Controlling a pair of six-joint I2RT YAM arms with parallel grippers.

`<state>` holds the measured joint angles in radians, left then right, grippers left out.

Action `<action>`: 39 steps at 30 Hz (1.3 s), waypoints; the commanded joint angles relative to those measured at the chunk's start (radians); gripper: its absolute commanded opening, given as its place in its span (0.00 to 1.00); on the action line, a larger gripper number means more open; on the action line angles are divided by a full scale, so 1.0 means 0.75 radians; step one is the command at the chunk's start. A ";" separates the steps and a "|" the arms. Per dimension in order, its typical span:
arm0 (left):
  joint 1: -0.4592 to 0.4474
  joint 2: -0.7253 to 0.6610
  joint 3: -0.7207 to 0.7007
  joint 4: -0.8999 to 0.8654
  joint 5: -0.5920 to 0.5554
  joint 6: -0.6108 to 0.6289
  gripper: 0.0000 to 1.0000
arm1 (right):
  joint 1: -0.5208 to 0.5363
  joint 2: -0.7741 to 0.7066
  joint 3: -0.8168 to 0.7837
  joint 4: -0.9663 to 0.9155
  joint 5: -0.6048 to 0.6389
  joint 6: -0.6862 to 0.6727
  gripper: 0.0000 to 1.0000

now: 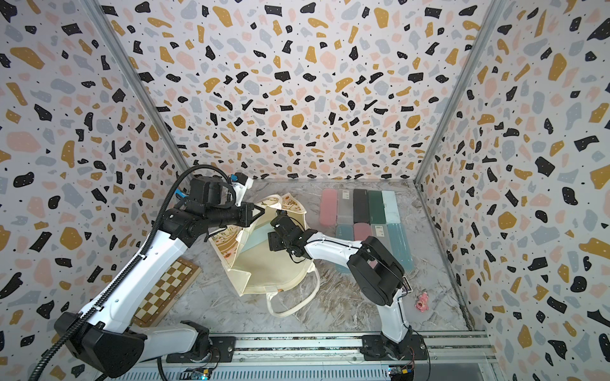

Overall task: Take out the pencil case from the canvas bag
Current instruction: Pick up the pencil case from the canvas bag.

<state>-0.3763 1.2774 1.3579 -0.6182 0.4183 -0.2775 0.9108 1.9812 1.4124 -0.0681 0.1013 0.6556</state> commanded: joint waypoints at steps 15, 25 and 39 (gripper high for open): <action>-0.088 -0.044 -0.007 0.088 -0.010 -0.014 0.00 | -0.109 0.064 -0.003 0.207 -0.331 0.732 0.97; -0.137 -0.054 0.008 0.072 -0.012 -0.023 0.00 | -0.157 0.127 0.030 0.215 -0.420 0.881 0.95; -0.212 -0.068 0.024 0.047 0.011 -0.034 0.00 | -0.189 0.211 0.021 0.330 -0.514 1.022 0.95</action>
<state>-0.5159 1.2743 1.3521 -0.6270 0.3725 -0.2852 0.7872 2.1201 1.4200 0.1658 -0.2733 1.3815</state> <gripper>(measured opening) 0.047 0.952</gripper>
